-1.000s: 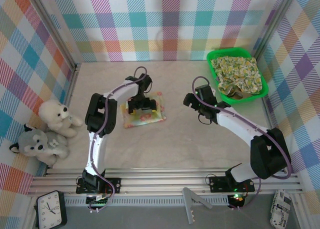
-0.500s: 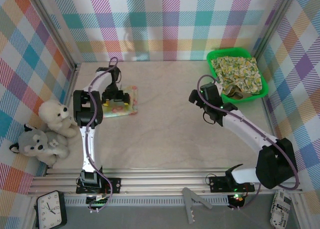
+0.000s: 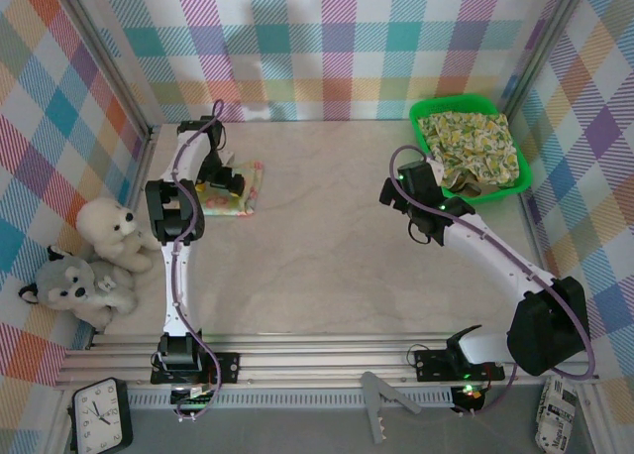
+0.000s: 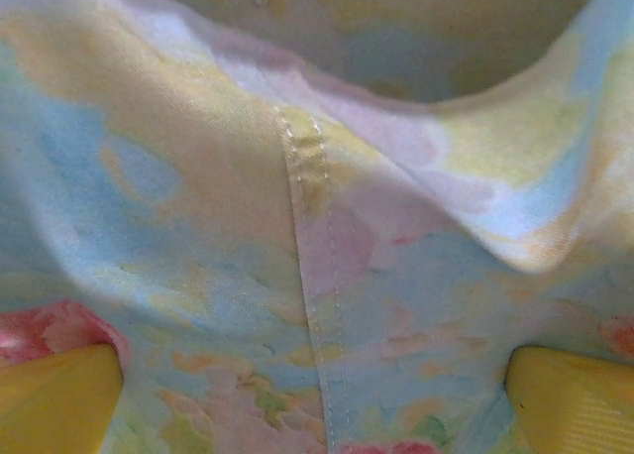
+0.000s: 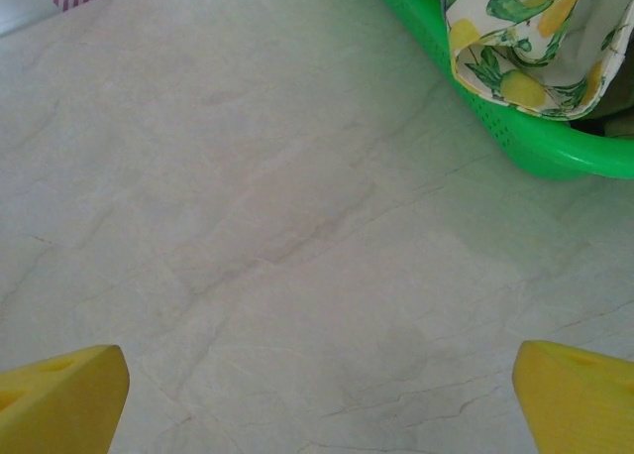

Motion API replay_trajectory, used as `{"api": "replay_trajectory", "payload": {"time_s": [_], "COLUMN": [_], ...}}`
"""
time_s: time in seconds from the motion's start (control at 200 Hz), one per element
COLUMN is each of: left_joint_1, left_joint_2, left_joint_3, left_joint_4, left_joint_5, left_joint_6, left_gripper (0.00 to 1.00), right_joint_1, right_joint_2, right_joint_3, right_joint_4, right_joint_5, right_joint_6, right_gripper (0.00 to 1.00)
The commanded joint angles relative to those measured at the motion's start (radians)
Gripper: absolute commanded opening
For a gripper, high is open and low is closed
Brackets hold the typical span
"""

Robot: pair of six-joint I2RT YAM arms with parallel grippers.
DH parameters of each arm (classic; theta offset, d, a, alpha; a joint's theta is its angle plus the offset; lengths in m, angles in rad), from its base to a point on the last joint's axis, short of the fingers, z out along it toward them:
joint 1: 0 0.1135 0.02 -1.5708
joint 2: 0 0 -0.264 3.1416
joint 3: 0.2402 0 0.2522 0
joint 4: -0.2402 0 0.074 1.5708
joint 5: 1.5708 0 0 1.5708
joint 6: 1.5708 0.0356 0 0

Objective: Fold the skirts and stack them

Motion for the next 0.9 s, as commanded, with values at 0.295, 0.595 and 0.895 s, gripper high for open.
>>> {"api": "replay_trajectory", "payload": {"time_s": [0.295, 0.595, 0.895], "left_joint_1": [0.078, 0.075, 0.073], "left_joint_2": [0.090, 0.032, -0.162], "left_joint_3": [-0.021, 0.019, -0.050], "left_joint_4": [-0.007, -0.031, 0.009], "left_joint_5": [-0.088, -0.001, 0.106], "left_joint_6": [-0.060, -0.012, -0.088], "left_gripper": [1.00, 1.00, 1.00], "right_joint_1": [-0.025, -0.047, -0.196], "right_joint_2": [0.013, 0.013, 0.045], "right_joint_3": [0.039, 0.039, 0.105], "right_joint_4": [-0.037, -0.034, -0.077], "right_joint_5": [-0.037, -0.054, -0.059], "right_joint_6": [-0.020, -0.003, -0.165], "right_gripper": [0.99, 0.99, 0.99]}}
